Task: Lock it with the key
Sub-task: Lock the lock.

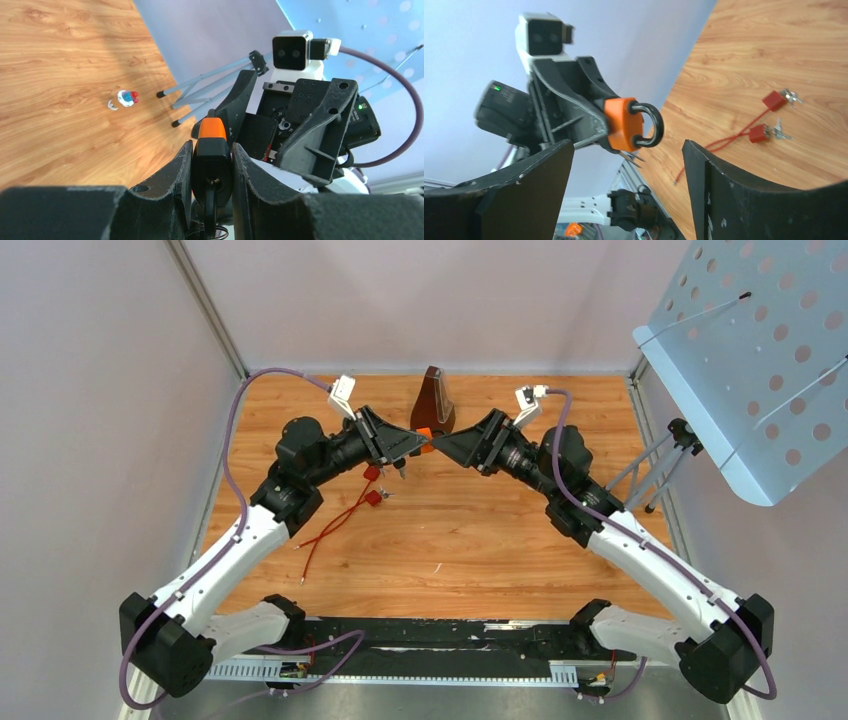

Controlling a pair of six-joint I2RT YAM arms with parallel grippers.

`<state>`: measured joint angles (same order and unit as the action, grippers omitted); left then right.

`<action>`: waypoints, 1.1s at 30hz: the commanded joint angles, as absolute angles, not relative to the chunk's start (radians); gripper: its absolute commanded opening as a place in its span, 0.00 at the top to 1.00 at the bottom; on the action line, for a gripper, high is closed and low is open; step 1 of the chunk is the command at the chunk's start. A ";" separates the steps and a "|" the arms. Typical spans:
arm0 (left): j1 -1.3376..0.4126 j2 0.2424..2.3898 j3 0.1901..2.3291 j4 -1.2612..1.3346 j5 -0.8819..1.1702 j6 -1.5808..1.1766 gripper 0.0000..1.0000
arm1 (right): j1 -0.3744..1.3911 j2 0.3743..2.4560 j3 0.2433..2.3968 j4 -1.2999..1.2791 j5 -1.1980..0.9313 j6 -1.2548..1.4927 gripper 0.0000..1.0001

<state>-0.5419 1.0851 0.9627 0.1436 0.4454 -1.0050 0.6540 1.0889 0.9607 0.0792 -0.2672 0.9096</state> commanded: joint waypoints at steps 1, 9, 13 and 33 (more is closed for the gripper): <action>-0.545 1.028 0.935 0.359 0.367 -1.155 1.00 | 0.655 1.071 0.944 0.262 -0.253 1.034 0.20; -0.546 1.002 0.847 0.559 0.306 -1.341 1.00 | 0.655 1.170 1.015 0.296 -0.330 1.126 0.39; -0.546 1.010 0.842 0.607 0.314 -1.387 1.00 | 0.655 1.169 0.990 0.355 -0.306 1.146 0.49; -0.546 0.956 0.777 0.597 0.342 -1.423 1.00 | 0.655 1.204 1.058 0.367 -0.267 1.135 0.67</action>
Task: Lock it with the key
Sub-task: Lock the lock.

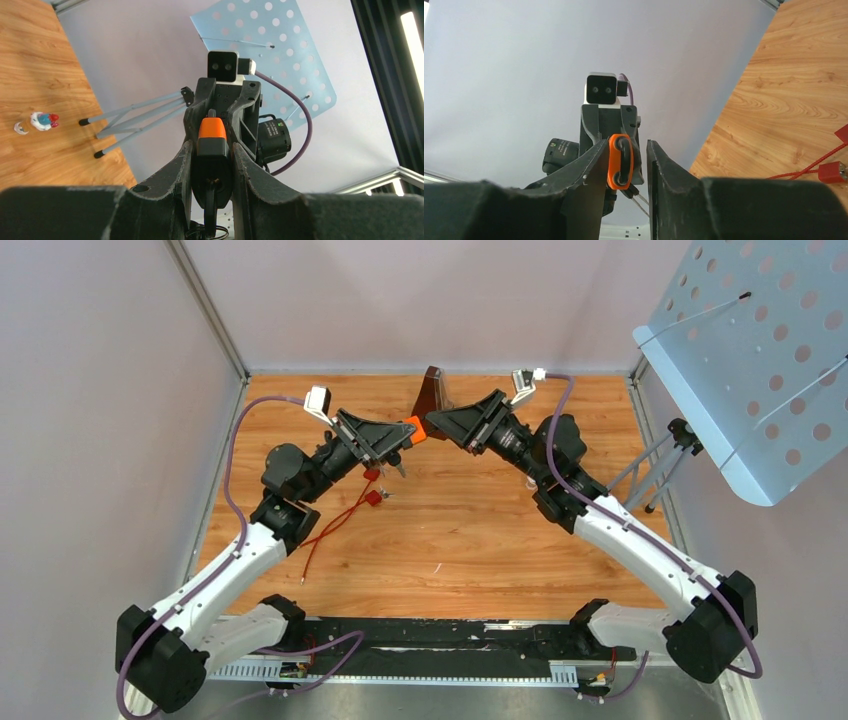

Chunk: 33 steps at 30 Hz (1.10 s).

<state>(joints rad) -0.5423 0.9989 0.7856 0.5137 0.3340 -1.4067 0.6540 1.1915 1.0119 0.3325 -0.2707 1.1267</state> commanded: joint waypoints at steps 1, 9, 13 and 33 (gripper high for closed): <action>-0.545 0.954 0.775 0.598 0.343 -1.422 1.00 | 0.655 1.208 1.061 0.367 -0.277 1.136 0.69; -0.546 0.963 0.772 0.621 0.356 -1.402 1.00 | 0.655 1.266 1.130 0.335 -0.382 1.130 0.81; -0.545 0.966 0.770 0.623 0.354 -1.399 1.00 | 0.656 1.273 1.130 0.338 -0.402 1.140 0.79; -0.546 0.955 0.768 0.649 0.295 -1.405 1.00 | 0.657 1.245 1.074 0.349 -0.394 1.154 0.85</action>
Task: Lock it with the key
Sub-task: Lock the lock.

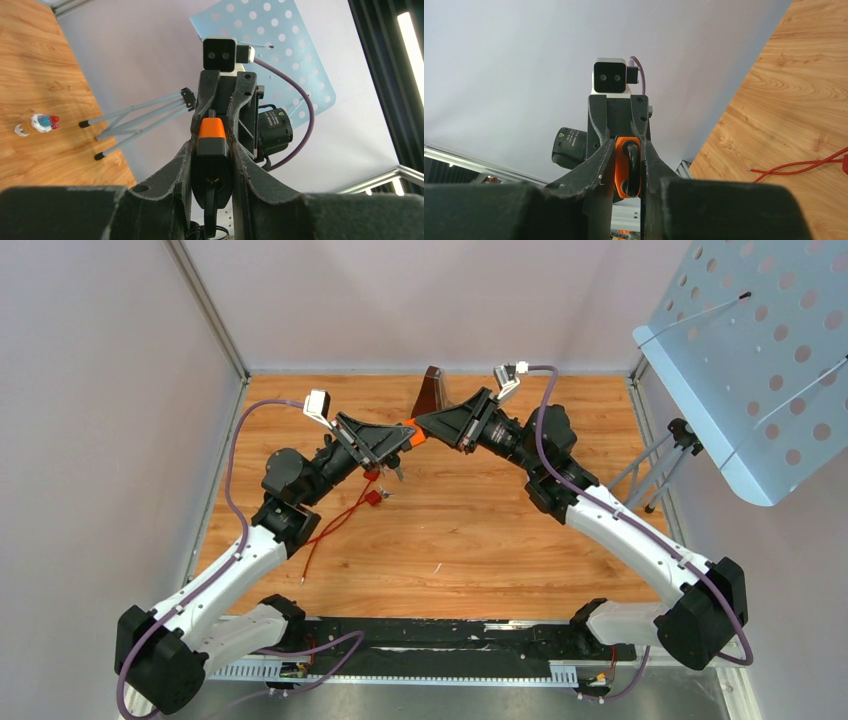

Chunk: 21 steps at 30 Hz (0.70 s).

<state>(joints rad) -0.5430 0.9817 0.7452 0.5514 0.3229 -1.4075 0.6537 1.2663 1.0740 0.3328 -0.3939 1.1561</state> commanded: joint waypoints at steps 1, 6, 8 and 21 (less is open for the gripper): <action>-0.545 0.956 0.767 0.649 0.296 -1.406 1.00 | 0.657 1.246 1.074 0.342 -0.388 1.157 0.93; -0.546 0.952 0.764 0.636 0.309 -1.394 0.80 | 0.657 1.231 1.082 0.314 -0.350 1.148 1.00; -0.546 0.947 0.770 0.609 0.323 -1.376 0.60 | 0.657 1.218 1.094 0.297 -0.328 1.130 1.00; -0.541 0.912 0.768 0.536 0.370 -1.275 0.31 | 0.657 1.153 1.116 0.232 -0.281 1.109 1.00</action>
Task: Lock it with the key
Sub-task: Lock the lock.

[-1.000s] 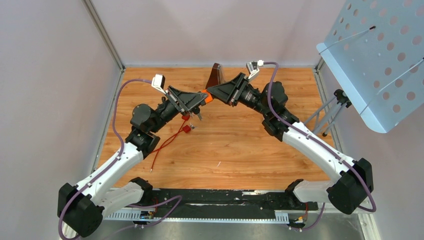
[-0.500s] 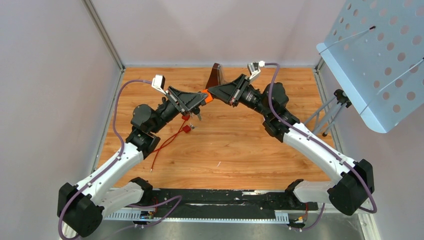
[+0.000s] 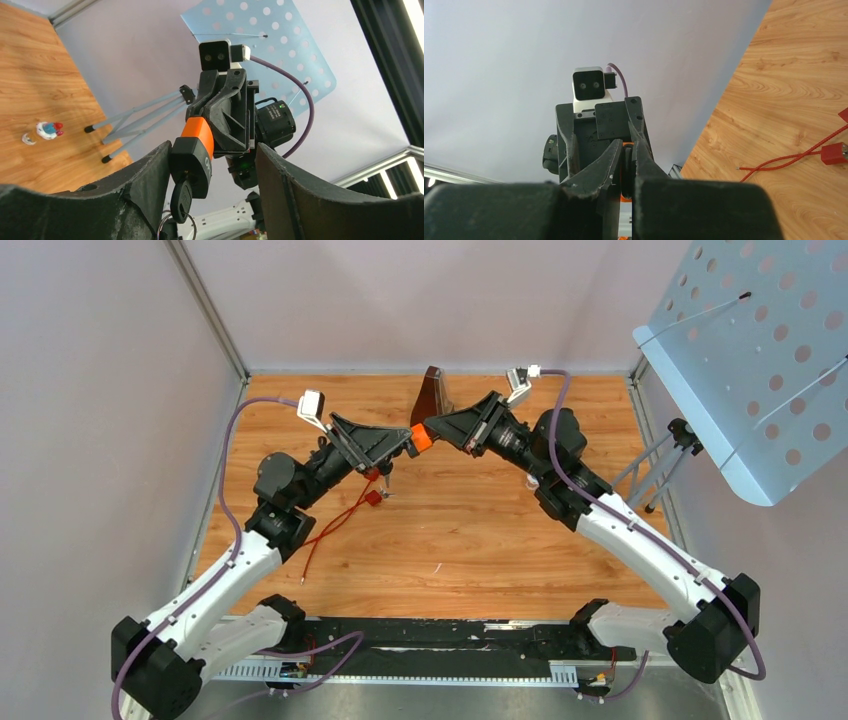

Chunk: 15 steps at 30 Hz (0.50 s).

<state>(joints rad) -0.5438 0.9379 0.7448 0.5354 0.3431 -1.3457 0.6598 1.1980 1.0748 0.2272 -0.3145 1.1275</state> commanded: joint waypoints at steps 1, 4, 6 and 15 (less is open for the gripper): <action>-0.535 0.910 0.771 0.525 0.390 -1.245 0.31 | 0.655 1.146 1.117 0.223 -0.279 1.106 1.00; -0.526 0.899 0.809 0.424 0.434 -1.155 0.41 | 0.652 1.136 1.125 0.187 -0.269 1.107 1.00; -0.525 0.889 0.841 0.348 0.448 -1.081 0.46 | 0.650 1.141 1.142 0.174 -0.284 1.112 1.00; -0.523 0.889 0.857 0.334 0.535 -1.015 0.57 | 0.649 1.129 1.169 0.169 -0.275 1.120 1.00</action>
<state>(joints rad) -0.5266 0.9142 0.8272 0.3248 0.4679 -1.0733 0.6579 1.1683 1.1145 0.1280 -0.2996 1.1149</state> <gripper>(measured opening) 0.437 0.069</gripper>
